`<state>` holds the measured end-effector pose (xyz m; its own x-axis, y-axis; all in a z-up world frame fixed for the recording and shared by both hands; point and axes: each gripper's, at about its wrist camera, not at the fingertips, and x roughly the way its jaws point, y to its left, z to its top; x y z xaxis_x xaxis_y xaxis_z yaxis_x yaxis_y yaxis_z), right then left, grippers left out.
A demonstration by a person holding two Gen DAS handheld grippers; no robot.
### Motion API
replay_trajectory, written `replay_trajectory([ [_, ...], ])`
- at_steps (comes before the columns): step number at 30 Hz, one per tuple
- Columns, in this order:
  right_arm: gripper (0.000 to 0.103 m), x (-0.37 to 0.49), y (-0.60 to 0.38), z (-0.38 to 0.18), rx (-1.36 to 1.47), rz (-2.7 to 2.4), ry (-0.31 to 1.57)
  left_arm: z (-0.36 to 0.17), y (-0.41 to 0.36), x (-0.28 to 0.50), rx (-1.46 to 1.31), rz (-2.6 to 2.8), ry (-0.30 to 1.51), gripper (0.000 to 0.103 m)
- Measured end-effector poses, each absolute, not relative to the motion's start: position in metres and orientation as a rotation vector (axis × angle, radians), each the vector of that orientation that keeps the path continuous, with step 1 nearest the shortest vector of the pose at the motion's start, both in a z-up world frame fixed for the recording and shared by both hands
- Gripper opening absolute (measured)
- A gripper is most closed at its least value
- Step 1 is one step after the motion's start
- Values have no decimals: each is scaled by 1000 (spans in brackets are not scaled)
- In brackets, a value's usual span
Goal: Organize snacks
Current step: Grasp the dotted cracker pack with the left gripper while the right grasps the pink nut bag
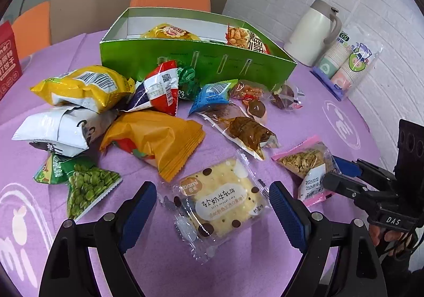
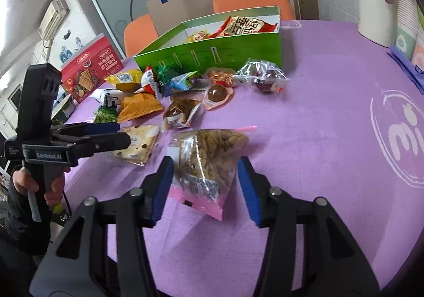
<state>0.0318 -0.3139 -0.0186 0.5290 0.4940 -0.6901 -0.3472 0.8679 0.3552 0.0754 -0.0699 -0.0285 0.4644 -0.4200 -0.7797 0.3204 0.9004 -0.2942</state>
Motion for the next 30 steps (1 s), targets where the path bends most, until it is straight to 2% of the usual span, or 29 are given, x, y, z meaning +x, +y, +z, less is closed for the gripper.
replay_trajectory([
  [5,58,33,-310,-20,204,515,890,-33,-76,60,-78,-483,1000,89],
  [8,65,36,-302,-18,186,522,879,-30,-79,48,-41,-493,993,89],
  [13,65,42,-290,-22,155,515,885,-11,-81,51,29,-480,938,89],
  [14,58,42,-290,-23,141,506,887,-7,-82,54,34,-484,925,89],
  [16,57,40,-293,-23,130,511,881,-2,-87,60,50,-511,911,89],
  [25,58,35,-310,-23,144,493,884,-33,-112,62,136,-544,1016,89],
  [30,61,34,-308,-22,148,501,883,-33,-111,57,132,-516,1011,89],
])
